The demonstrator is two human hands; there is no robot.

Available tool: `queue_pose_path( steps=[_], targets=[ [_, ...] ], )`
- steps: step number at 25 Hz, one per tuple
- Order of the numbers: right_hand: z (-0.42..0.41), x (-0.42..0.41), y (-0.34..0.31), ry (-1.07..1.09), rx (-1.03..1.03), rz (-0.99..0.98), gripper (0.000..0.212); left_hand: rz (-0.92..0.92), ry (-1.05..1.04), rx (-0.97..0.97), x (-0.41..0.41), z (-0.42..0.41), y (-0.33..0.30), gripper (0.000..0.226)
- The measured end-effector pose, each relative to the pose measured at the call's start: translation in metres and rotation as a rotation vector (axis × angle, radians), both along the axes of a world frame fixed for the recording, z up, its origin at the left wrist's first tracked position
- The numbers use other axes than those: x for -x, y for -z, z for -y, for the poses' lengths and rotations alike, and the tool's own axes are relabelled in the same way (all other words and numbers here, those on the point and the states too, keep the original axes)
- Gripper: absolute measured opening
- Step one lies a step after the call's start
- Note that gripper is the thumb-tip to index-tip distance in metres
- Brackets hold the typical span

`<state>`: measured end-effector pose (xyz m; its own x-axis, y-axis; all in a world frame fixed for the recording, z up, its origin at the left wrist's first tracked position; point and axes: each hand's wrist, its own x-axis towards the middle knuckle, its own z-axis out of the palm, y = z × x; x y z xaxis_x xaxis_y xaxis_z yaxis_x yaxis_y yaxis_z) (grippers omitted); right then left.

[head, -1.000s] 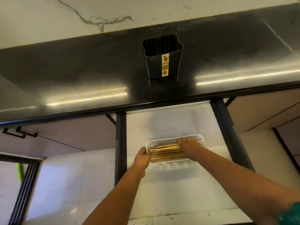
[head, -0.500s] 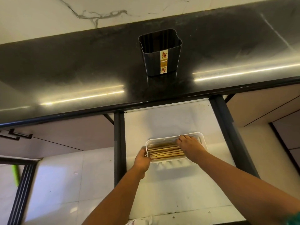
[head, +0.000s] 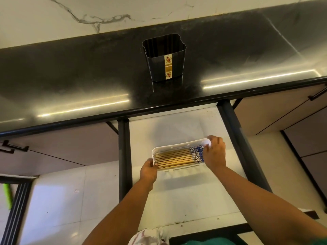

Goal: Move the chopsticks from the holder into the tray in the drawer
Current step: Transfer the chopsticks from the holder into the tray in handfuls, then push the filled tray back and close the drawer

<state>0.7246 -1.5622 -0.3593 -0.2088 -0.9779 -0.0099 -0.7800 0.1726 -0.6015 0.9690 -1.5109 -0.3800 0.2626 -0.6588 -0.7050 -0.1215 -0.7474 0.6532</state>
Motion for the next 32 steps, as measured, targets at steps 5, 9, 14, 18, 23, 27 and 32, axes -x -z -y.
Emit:
queue_pose_path(
  steps=[5,9,14,18,23,27,32],
  targets=[
    [0.016,0.018,0.006,0.185,-0.687,0.529,0.032,-0.036,0.104,0.018,0.000,-0.001,-0.007,0.026],
    [0.019,0.025,0.019,0.187,-0.679,0.525,0.030,-0.138,0.101,-0.004,-0.006,0.008,-0.003,0.025],
    [0.020,0.031,0.028,0.190,-0.659,0.524,0.029,0.025,0.095,0.009,-0.005,0.013,0.005,0.032],
    [0.014,0.032,0.028,0.209,-0.652,0.529,0.032,0.060,0.079,-0.011,-0.001,0.008,0.001,0.043],
    [0.000,0.030,0.017,0.216,-0.673,0.375,0.029,-0.051,-0.061,-0.082,0.008,-0.002,-0.012,0.034],
    [-0.009,0.034,0.007,0.114,-0.669,0.401,0.031,-0.065,-0.183,-0.052,0.024,-0.008,-0.028,0.028],
    [-0.025,0.046,-0.009,0.088,-0.658,0.437,0.042,0.026,-0.134,-0.094,0.032,-0.041,-0.053,0.039]
  ],
)
